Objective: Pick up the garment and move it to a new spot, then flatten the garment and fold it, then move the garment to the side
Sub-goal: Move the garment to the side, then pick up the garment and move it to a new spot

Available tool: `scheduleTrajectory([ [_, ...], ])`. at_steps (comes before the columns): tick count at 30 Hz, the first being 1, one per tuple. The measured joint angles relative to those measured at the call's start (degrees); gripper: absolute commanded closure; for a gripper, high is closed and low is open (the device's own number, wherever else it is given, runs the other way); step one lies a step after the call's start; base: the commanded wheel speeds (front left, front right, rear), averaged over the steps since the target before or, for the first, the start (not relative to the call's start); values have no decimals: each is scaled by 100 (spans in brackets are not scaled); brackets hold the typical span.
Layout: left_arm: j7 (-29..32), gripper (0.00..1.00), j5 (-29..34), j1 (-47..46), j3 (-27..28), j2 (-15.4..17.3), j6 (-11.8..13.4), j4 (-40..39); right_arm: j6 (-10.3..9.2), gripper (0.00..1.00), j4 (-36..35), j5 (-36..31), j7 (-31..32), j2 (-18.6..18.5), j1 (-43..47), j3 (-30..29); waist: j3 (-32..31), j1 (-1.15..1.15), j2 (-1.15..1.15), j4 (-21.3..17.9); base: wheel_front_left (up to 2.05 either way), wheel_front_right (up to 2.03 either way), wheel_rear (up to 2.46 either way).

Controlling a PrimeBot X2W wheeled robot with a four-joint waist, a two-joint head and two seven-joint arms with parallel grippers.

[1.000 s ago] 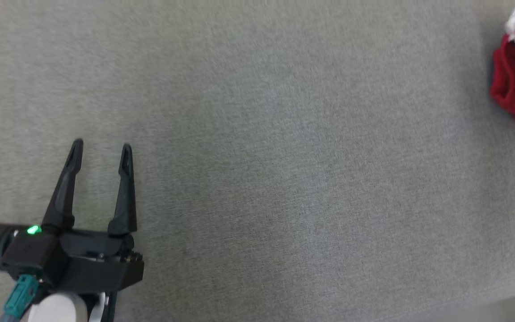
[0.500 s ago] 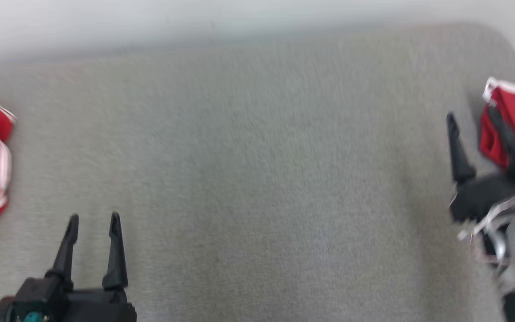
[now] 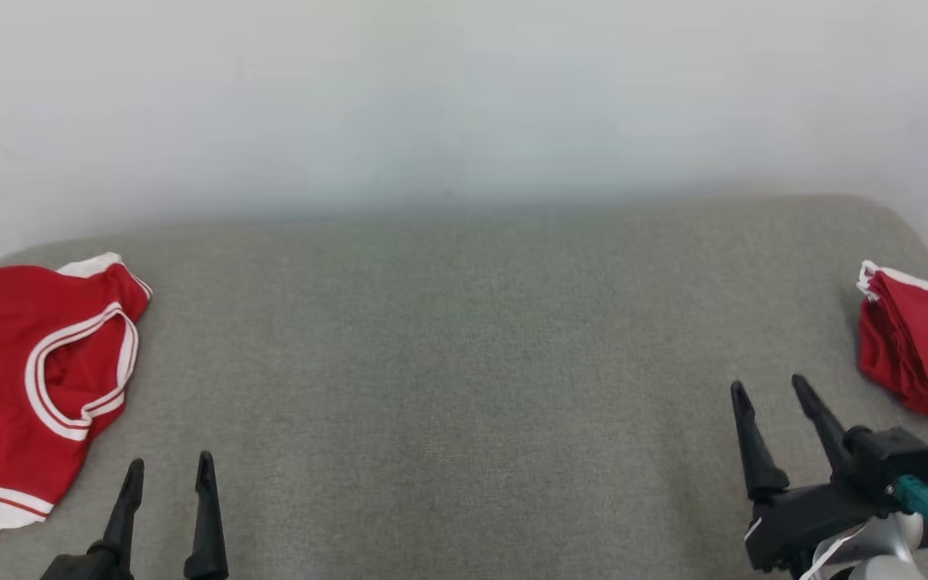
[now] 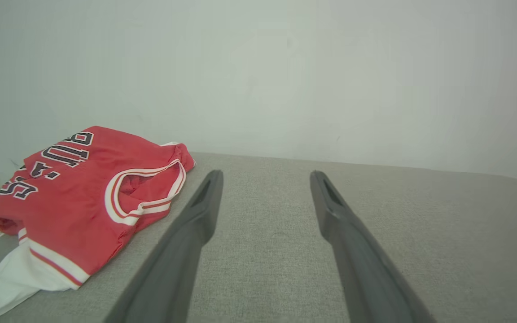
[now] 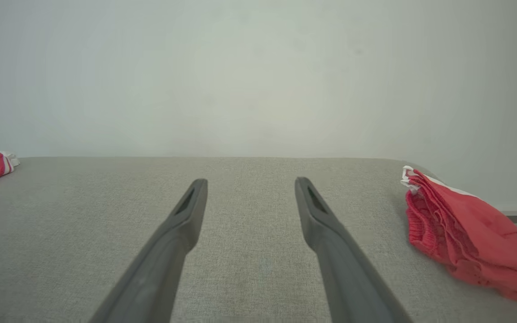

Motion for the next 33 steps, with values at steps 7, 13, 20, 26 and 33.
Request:
scheduleTrajectory([
  [7, 0, 0, -103, 100, -82, -5, 64, 218, 0, 0, 321, -4, -49, 135, 100, -168, -213, 1, 1, 72, 0, 0, 0],
  [13, 0, 0, -110, 133, -123, -7, 103, 257, 0, 0, 402, 24, -64, 238, 125, -245, -278, 2, 1, 47, 0, 0, 0],
  [20, 0, 0, -110, 124, -203, -9, 130, 268, 0, 0, 453, -22, -57, 289, 154, -166, -283, 2, 1, 30, 0, 0, 0],
  [26, 0, 0, -99, 127, -203, -10, 131, 244, 0, 0, 448, -38, -56, 300, 213, -201, -300, 3, 2, 70, 0, 0, 0],
  [33, 0, 0, -62, 182, -200, -11, 162, 158, 0, 0, 421, -63, -57, 318, 322, -244, -309, 2, 2, 334, 0, 0, 0],
])
